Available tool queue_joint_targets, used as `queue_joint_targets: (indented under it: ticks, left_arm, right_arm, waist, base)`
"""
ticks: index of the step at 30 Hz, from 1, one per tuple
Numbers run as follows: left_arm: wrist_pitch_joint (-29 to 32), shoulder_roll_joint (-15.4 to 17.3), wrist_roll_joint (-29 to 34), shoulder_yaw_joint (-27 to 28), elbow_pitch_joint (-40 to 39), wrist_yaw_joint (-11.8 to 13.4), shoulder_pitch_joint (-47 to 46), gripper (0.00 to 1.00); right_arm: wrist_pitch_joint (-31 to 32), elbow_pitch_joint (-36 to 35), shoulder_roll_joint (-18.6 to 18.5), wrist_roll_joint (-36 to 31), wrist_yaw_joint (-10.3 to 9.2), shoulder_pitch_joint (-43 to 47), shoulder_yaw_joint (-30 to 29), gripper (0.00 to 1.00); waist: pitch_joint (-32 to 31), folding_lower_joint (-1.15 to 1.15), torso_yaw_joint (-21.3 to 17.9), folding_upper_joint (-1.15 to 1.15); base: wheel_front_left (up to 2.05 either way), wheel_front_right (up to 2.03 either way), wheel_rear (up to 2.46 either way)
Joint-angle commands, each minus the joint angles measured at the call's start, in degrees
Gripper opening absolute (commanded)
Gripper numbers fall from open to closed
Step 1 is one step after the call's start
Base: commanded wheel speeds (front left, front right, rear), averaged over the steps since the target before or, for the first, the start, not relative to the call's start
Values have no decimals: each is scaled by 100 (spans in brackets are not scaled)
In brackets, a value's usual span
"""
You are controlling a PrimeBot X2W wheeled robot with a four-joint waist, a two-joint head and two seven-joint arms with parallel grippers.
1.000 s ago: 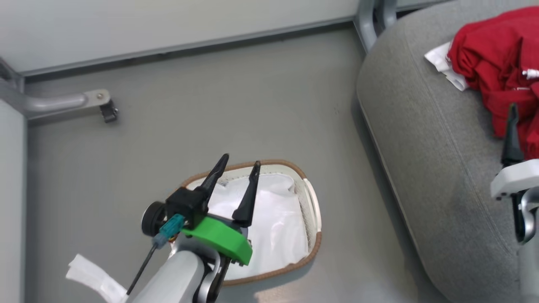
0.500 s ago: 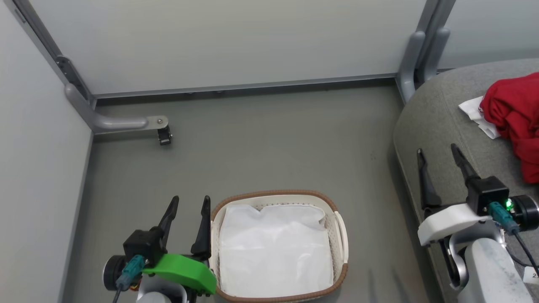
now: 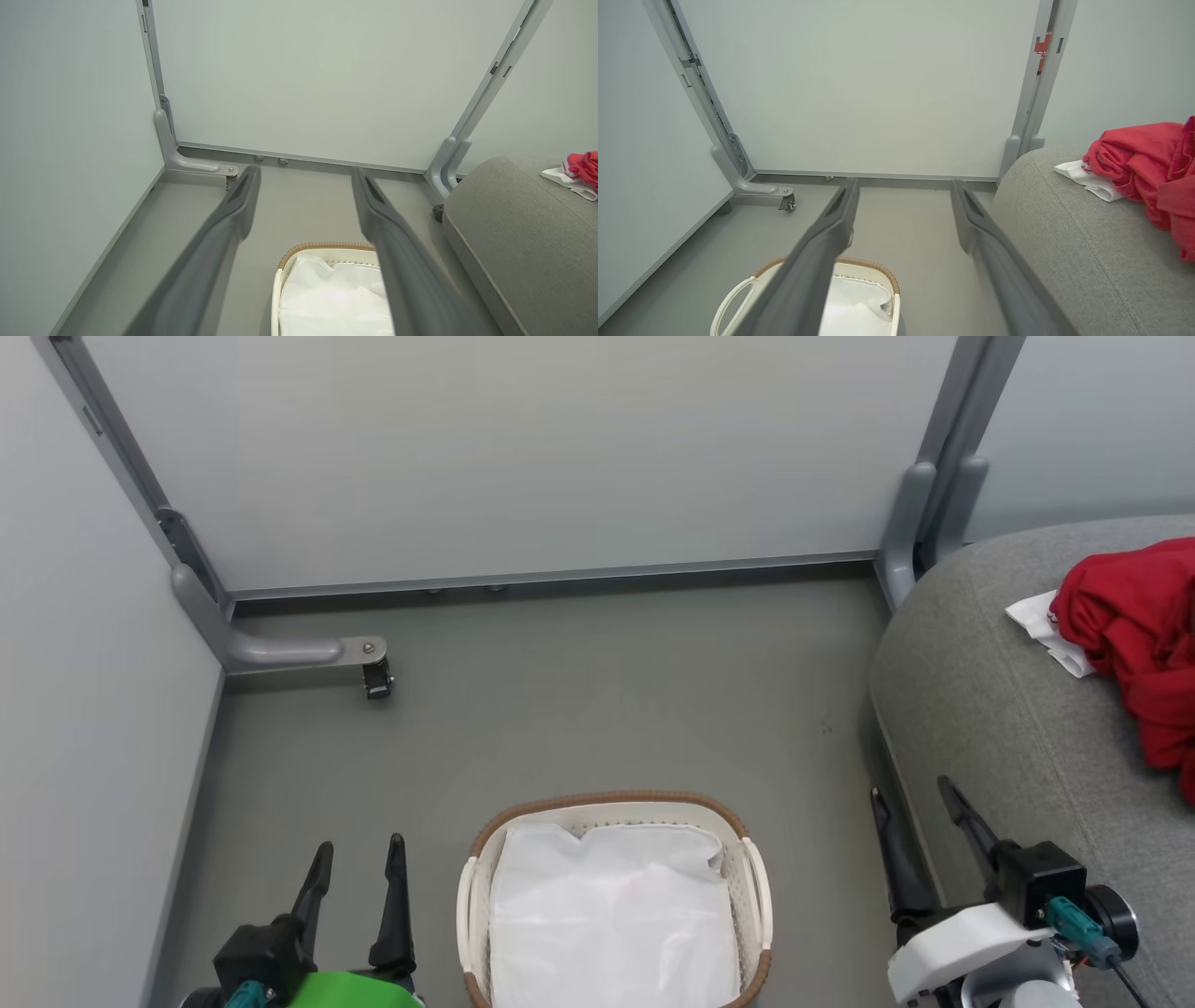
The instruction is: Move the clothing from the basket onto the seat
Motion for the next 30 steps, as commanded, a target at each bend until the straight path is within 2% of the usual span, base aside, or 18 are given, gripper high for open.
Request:
queue_joint_targets:
  ticks: [1,24,25,30]
  left_arm:
    - [-3,-18,76,62,-14,-39,127,100]
    - [-4,-201,238,326,43,-319,161,100]
    - [-1,-209,226,312,56,-292,129,0]
    - [12,-223,184,311,280,-293,139,0]
  right_arm:
    - [-28,-14,-21,26,-8,90,33,100]
    - [-28,18,-20,101,-8,125,38,100]
    - [0,13,1,85,0,48,39,0]
    - [23,228,35,133,0,91,43,0]
  waist:
    - [-18,0,-49,0]
    - [-21,0,-28,0]
    - [-21,0,-29,0]
    - [-21,0,-29,0]
  base:
    - [0,0,0]
    - [0,0,0]
    - [0,0,0]
    - [0,0,0]
